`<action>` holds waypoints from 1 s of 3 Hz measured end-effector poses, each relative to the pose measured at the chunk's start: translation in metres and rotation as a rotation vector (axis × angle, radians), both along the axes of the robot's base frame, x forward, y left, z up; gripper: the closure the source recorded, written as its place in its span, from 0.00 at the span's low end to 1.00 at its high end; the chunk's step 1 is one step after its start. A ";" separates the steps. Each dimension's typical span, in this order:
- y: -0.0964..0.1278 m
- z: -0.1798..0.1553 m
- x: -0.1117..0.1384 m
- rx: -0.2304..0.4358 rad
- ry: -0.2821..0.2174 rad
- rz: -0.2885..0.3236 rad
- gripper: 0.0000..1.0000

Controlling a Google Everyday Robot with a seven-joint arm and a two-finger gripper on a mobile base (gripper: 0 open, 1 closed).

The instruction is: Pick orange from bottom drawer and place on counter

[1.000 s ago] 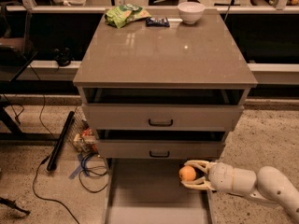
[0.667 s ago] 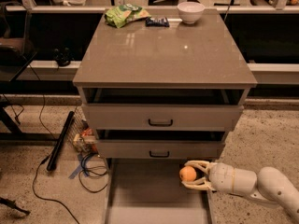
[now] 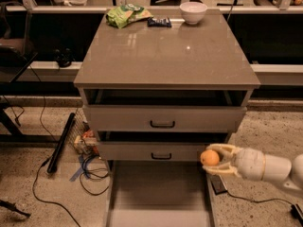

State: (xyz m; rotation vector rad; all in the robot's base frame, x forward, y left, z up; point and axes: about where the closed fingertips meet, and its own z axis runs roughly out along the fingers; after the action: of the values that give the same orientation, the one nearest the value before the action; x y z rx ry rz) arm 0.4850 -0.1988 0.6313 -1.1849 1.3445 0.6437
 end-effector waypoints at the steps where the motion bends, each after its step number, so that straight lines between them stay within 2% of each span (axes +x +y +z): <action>1: -0.032 0.061 0.009 -0.016 -0.004 -0.063 1.00; 2: -0.050 0.104 0.014 -0.066 -0.037 -0.105 1.00; 3: -0.050 0.109 0.015 -0.073 -0.043 -0.105 1.00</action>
Offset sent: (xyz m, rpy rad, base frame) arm 0.0177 -0.0798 0.1598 -0.1478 -0.0968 -0.1643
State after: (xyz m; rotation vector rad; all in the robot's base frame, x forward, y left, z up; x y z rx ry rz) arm 0.4995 -0.2493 0.7400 -1.1715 1.3940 0.4948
